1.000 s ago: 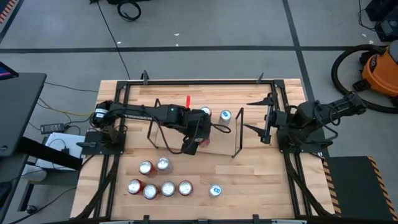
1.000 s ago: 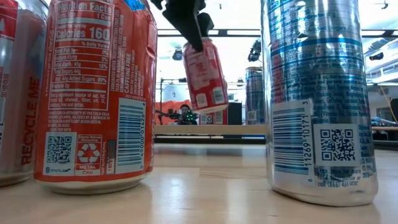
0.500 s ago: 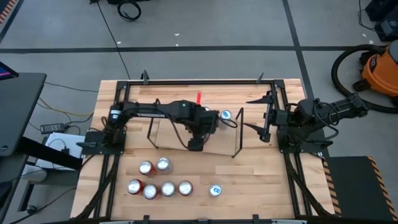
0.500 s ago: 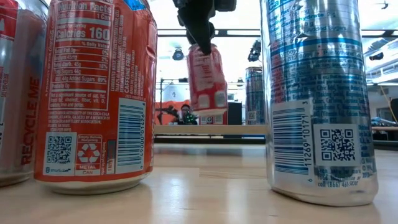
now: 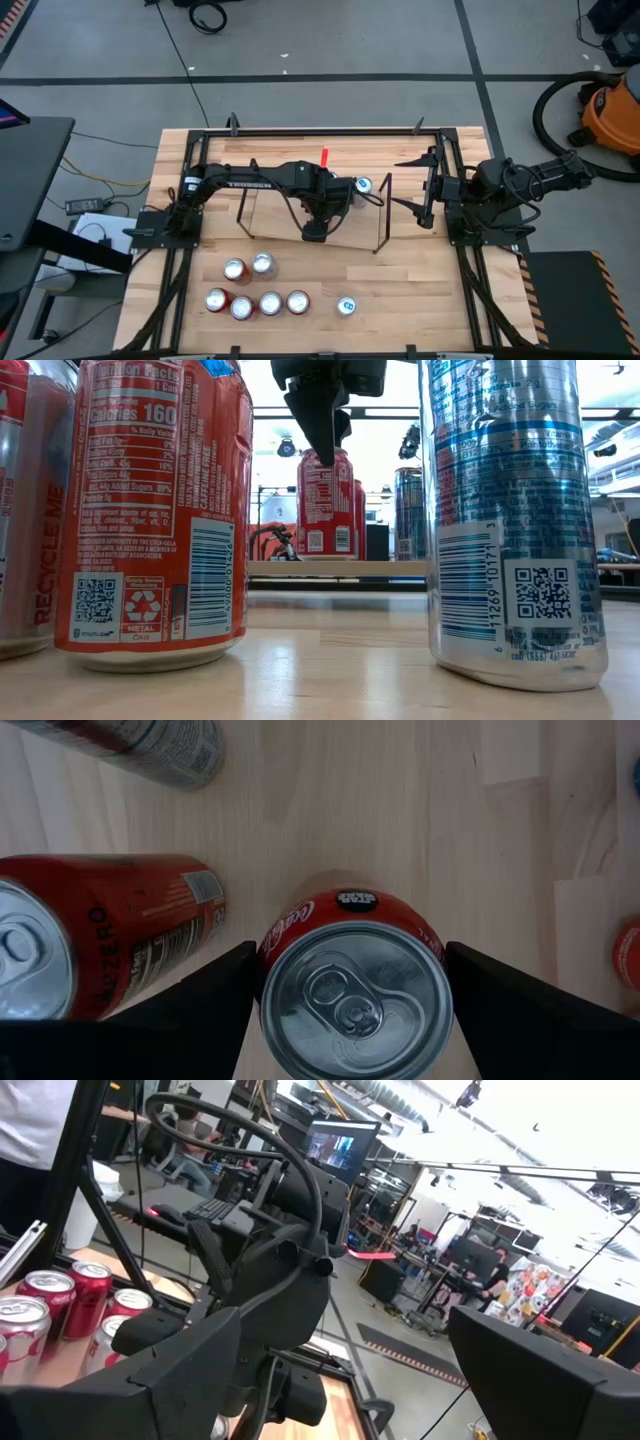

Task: Place canned beverage on shelf
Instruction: Put the top red-white soda can on the shelf aligned with the red-black soda can

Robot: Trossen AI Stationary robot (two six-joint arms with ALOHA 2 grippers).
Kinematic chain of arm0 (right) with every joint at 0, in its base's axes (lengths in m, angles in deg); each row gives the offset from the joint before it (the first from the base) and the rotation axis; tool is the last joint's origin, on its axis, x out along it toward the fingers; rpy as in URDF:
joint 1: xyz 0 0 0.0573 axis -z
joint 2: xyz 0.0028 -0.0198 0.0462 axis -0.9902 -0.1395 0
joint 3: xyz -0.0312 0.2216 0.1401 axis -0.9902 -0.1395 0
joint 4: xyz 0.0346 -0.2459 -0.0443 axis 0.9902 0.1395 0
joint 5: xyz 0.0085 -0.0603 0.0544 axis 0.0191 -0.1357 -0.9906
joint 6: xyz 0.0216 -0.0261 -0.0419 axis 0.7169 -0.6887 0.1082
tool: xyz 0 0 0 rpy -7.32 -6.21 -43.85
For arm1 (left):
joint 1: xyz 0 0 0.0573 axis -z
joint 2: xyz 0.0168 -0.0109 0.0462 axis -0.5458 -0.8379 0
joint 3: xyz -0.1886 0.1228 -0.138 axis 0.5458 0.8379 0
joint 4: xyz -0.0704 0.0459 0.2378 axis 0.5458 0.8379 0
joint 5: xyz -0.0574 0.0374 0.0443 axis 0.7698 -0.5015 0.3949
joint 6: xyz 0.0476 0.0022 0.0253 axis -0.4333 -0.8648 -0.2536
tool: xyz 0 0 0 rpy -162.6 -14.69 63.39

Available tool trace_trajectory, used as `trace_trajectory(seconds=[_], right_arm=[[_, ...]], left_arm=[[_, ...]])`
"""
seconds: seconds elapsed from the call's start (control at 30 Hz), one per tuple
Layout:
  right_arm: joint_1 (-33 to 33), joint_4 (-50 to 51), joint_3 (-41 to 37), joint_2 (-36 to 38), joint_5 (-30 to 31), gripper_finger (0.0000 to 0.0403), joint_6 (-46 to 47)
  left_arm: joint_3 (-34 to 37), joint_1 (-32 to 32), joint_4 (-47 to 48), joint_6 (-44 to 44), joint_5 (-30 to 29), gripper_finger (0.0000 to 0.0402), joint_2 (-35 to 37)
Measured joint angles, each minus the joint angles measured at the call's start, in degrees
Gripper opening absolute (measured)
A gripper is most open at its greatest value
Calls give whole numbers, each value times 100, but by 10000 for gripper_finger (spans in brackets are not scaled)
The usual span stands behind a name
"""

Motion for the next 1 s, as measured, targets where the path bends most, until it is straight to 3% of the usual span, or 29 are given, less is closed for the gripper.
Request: trace_trajectory(seconds=[0.43, 1.0], right_arm=[[0, 26, 0, 0, 0, 368, 27], [0, 35, 0, -13, -1, 368, 31]], left_arm=[[7, 0, -129, -20, -364, 344, -7], [7, 17, -258, -129, -408, 348, -7]])
